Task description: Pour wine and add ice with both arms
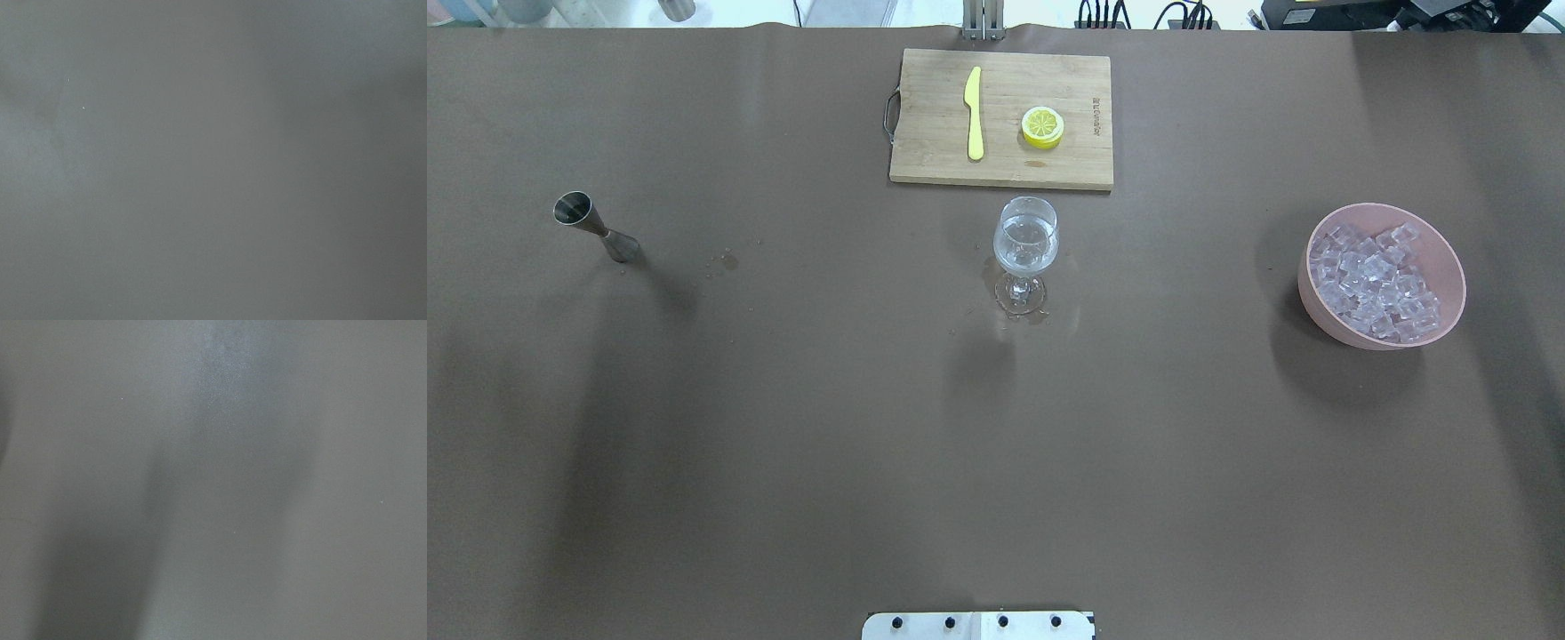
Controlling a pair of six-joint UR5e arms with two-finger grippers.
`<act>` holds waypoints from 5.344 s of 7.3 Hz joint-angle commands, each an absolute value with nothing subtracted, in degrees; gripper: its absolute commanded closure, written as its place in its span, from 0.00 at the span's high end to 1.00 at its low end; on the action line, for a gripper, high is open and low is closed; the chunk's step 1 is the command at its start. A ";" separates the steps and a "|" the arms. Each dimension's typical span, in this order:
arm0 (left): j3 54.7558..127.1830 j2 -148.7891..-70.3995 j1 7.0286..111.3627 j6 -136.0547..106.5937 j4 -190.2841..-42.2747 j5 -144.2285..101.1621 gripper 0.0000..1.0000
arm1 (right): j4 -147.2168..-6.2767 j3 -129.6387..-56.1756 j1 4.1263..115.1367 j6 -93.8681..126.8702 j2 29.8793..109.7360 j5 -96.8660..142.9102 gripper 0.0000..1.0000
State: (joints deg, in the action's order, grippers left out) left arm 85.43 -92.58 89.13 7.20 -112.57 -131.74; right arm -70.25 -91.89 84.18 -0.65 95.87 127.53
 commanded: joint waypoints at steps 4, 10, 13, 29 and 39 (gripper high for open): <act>85.43 -98.69 84.33 -6.46 -129.68 -132.10 0.98 | -69.96 -92.11 84.20 0.00 95.36 127.79 1.00; 101.39 -91.43 49.12 -58.06 -148.89 -90.20 0.99 | -69.96 -92.11 84.20 0.09 96.33 127.79 1.00; 102.83 -86.41 40.01 -58.36 -148.89 -64.39 0.99 | -69.96 -91.93 84.20 0.18 96.42 127.79 1.00; 86.41 -92.19 28.39 -74.09 -150.37 -40.34 0.98 | -69.96 -91.76 84.20 0.35 96.77 127.79 1.00; 78.40 -96.50 30.49 -74.18 -152.23 -40.87 0.98 | -69.96 -91.84 84.20 0.35 96.59 127.88 1.00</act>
State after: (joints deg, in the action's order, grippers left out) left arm 78.77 -96.41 29.92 -74.14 -152.22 -40.79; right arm -69.96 -91.80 84.20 0.35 96.62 127.88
